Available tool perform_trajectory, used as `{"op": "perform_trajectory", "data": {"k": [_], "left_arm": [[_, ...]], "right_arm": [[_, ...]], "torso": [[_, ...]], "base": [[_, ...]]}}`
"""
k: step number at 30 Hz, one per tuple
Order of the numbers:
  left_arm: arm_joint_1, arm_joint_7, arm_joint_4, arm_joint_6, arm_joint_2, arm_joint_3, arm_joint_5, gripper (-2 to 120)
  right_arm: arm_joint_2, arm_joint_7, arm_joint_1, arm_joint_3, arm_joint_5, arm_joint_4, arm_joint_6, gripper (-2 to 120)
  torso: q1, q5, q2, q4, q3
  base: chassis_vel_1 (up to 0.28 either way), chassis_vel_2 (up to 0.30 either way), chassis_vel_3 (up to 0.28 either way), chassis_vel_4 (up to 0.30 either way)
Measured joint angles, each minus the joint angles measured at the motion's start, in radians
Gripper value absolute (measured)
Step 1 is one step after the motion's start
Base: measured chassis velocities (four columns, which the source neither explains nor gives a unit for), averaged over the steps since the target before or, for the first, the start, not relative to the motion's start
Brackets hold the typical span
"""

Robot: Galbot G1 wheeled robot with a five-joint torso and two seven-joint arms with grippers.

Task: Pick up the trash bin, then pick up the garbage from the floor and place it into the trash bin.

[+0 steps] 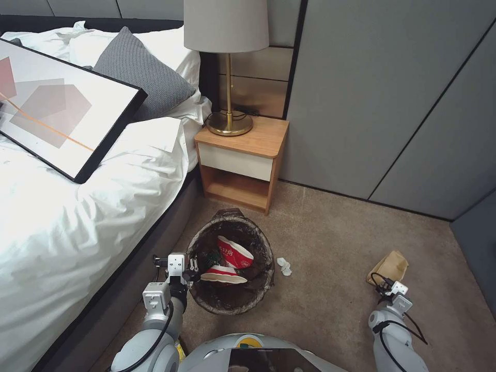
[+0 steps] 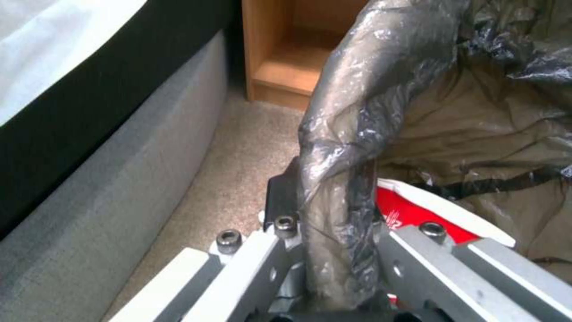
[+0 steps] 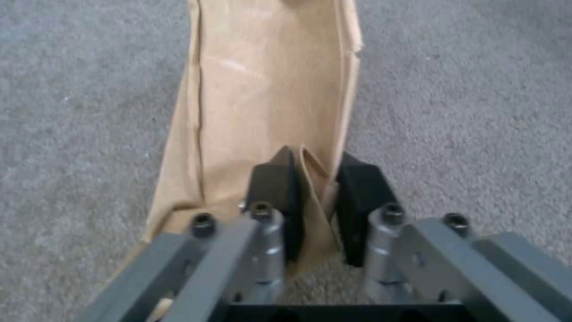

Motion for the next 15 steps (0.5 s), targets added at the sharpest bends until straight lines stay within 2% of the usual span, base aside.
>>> {"op": "perform_trajectory", "data": {"k": [3, 15], "left_arm": [[0.0, 0.0, 0.0, 0.0, 0.0, 0.0, 0.0, 0], [0.0, -0.001, 0.001, -0.002, -0.001, 0.002, 0.002, 0]], "right_arm": [[0.0, 0.0, 0.002, 0.0, -0.006, 0.001, 0.001, 7], [0.005, -0.007, -0.022, -0.007, -0.027, 0.045, 0.018, 7]], "torso": [[0.0, 0.0001, 0.0, 0.0, 0.0], [0.0, 0.0003, 0.0, 0.0001, 0.0]], "base": [[0.0, 0.0, 0.0, 0.0], [0.0, 0.0, 0.0, 0.0]]}}
